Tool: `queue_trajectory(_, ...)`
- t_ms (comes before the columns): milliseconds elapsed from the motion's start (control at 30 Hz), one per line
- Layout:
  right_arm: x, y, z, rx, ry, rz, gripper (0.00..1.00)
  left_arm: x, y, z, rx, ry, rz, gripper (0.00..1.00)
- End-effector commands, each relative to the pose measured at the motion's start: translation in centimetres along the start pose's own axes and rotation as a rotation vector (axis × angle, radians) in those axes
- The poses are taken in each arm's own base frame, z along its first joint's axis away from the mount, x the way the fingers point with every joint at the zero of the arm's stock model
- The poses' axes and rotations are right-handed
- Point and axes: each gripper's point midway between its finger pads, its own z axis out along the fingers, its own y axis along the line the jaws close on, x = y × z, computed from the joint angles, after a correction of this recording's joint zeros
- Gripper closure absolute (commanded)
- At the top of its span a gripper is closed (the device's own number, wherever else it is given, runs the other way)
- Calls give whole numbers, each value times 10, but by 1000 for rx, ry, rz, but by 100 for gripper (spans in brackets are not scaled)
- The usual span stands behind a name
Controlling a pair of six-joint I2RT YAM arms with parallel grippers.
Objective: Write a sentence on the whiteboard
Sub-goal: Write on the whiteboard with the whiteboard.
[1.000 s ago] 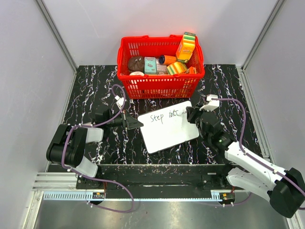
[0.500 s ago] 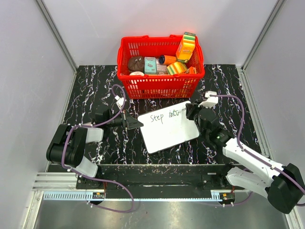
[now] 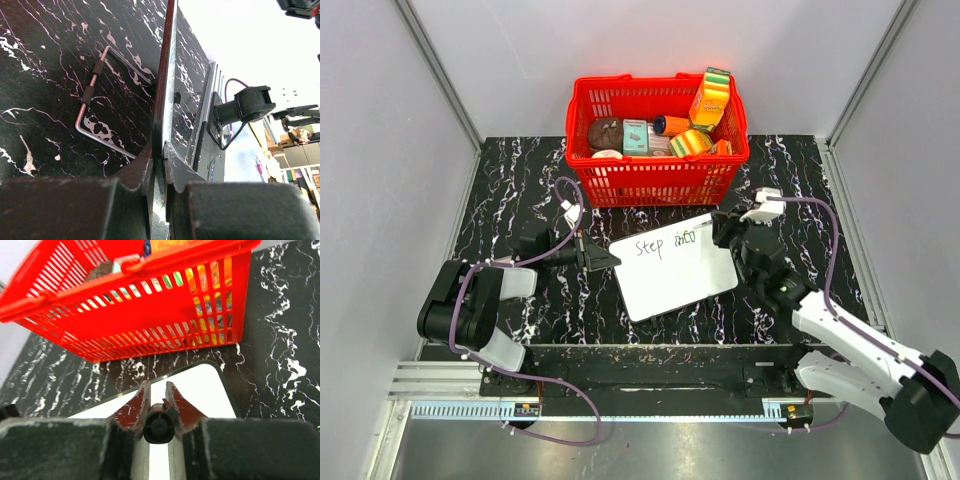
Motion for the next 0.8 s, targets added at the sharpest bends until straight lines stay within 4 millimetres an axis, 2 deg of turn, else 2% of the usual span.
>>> queue_trajectory(0,-36,8,-20,-66,-88,64,100,-5,3,4,7,-3,96,100)
queue_trajectory(33,-41,9,-25,-77,-102,80,100,-4,3,4,6,-2,92,100)
queue_trajectory(233,-36,2,-41,-97,-83,85,100,-3,4,6,4,3,91,100)
queue_trajectory(467,-14,-3,-46,-105,-18,79,100,-4,4,6,3,6,91,100)
queue_trajectory(767,-10,-2,-48,-110,3,96,100,-4,5,6,0,7,92,100)
